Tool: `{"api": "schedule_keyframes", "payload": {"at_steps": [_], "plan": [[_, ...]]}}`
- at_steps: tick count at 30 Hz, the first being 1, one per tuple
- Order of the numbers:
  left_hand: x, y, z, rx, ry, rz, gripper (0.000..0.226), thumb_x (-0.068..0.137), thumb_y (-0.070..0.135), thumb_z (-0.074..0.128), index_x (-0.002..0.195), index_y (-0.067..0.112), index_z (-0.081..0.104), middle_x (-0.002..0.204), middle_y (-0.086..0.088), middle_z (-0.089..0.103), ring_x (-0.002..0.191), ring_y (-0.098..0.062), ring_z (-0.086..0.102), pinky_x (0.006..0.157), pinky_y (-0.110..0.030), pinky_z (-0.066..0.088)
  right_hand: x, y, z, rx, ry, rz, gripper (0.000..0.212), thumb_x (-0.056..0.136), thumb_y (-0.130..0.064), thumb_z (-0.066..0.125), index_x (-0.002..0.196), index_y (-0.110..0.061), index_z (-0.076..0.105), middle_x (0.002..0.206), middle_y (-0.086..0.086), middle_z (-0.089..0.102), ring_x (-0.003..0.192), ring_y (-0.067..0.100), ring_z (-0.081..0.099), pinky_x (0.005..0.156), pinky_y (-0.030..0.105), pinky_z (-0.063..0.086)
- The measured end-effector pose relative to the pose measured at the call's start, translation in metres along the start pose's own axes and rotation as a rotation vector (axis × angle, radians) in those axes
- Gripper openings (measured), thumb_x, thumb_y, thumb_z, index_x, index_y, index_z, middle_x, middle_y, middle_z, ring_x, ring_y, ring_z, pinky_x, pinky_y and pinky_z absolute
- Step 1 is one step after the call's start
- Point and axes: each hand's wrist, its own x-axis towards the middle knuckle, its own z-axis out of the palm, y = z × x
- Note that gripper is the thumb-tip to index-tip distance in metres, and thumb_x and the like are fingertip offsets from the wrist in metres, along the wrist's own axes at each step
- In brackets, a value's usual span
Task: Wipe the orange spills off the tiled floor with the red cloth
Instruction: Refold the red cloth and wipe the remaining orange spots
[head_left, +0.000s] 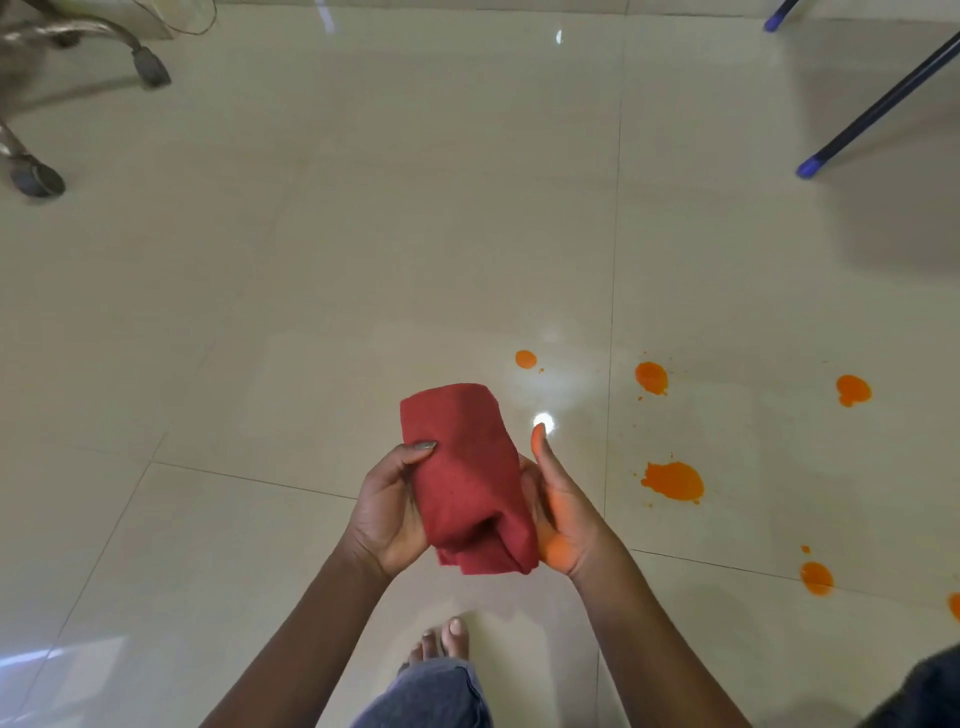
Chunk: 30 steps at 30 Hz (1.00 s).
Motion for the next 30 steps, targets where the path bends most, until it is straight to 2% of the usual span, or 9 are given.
{"api": "schedule_keyframes", "payload": {"at_steps": [3,5,9,12,15,18,21,25,30], "plan": [[-0.005,0.01,-0.007,0.031,0.071,0.046,0.028,0.073,0.016,0.063,0.095,0.0,0.071,0.099,-0.018,0.068,0.088,-0.029,0.067,0.075,-0.042,0.055,0.0,-0.01,-0.005,0.037,0.038,-0.092,0.059,0.073,-0.05,0.074,0.117,-0.012,0.062,0.105,0.008,0.066,0.095,0.023,0.063,0.085,0.04,0.05],[-0.007,0.02,-0.012,0.06,0.091,0.064,0.032,0.081,0.015,0.048,0.101,0.0,0.068,0.099,-0.016,0.068,0.086,-0.027,0.067,0.072,-0.039,0.056,0.001,-0.021,-0.005,-0.207,0.142,-0.168,0.047,0.079,-0.041,0.067,0.121,-0.021,0.059,0.115,-0.001,0.065,0.104,0.016,0.061,0.086,0.036,0.048],[-0.005,0.037,0.005,0.383,0.038,0.054,0.032,0.078,0.008,0.05,0.107,0.002,0.062,0.098,-0.016,0.069,0.083,-0.025,0.068,0.065,-0.033,0.056,0.008,-0.05,0.016,-0.835,0.122,-0.274,0.08,0.078,-0.001,0.064,0.141,-0.039,0.033,0.136,-0.022,0.036,0.116,-0.015,0.036,0.097,0.018,0.027],[-0.004,0.052,0.018,0.491,-0.036,0.049,0.028,0.072,0.005,0.052,0.091,0.008,0.073,0.093,-0.014,0.07,0.081,-0.024,0.068,0.064,-0.03,0.055,0.018,-0.066,0.022,-0.766,0.017,-0.128,0.076,0.073,-0.004,0.067,0.138,-0.031,0.04,0.13,-0.007,0.054,0.119,0.003,0.047,0.098,0.02,0.032],[-0.004,0.057,0.018,0.4,-0.053,0.051,0.035,0.056,0.014,0.076,0.09,0.006,0.073,0.092,-0.014,0.07,0.083,-0.025,0.068,0.068,-0.033,0.055,0.027,-0.063,0.011,-0.652,-0.043,0.051,0.089,0.062,-0.04,0.084,0.139,-0.025,0.042,0.133,0.002,0.056,0.123,0.019,0.05,0.104,0.034,0.038],[-0.001,0.055,0.007,0.203,-0.035,0.112,0.054,0.039,0.018,0.086,0.089,0.003,0.072,0.091,-0.013,0.07,0.085,-0.025,0.068,0.072,-0.035,0.056,0.028,-0.047,0.001,-0.525,-0.143,0.221,0.089,0.062,-0.066,0.07,0.133,-0.018,0.049,0.125,0.007,0.06,0.12,0.03,0.052,0.097,0.049,0.044],[-0.006,0.055,-0.005,0.09,-0.034,0.204,0.039,0.058,0.017,0.074,0.095,0.004,0.072,0.098,-0.01,0.07,0.094,-0.022,0.066,0.079,-0.035,0.054,0.025,-0.042,-0.003,-0.296,-0.129,0.084,0.067,0.06,-0.051,0.082,0.115,-0.015,0.067,0.114,0.008,0.067,0.109,0.025,0.061,0.091,0.041,0.05],[-0.004,0.049,-0.031,0.135,0.211,0.212,0.027,0.082,0.011,0.047,0.088,0.008,0.073,0.094,-0.006,0.071,0.087,-0.016,0.067,0.075,-0.03,0.054,0.013,-0.073,0.023,-0.374,0.035,-0.23,0.04,0.072,-0.013,0.075,0.112,-0.011,0.067,0.113,0.012,0.067,0.101,0.023,0.064,0.085,0.031,0.052],[0.016,0.03,-0.038,0.561,0.586,0.242,0.023,0.083,0.01,0.057,0.105,0.016,0.051,0.118,-0.004,0.05,0.103,-0.023,0.051,0.09,-0.039,0.04,0.007,-0.1,0.08,-1.097,0.155,-0.404,0.015,0.09,-0.014,0.059,0.103,-0.015,0.066,0.097,0.001,0.07,0.086,0.014,0.065,0.081,0.025,0.048]]}}
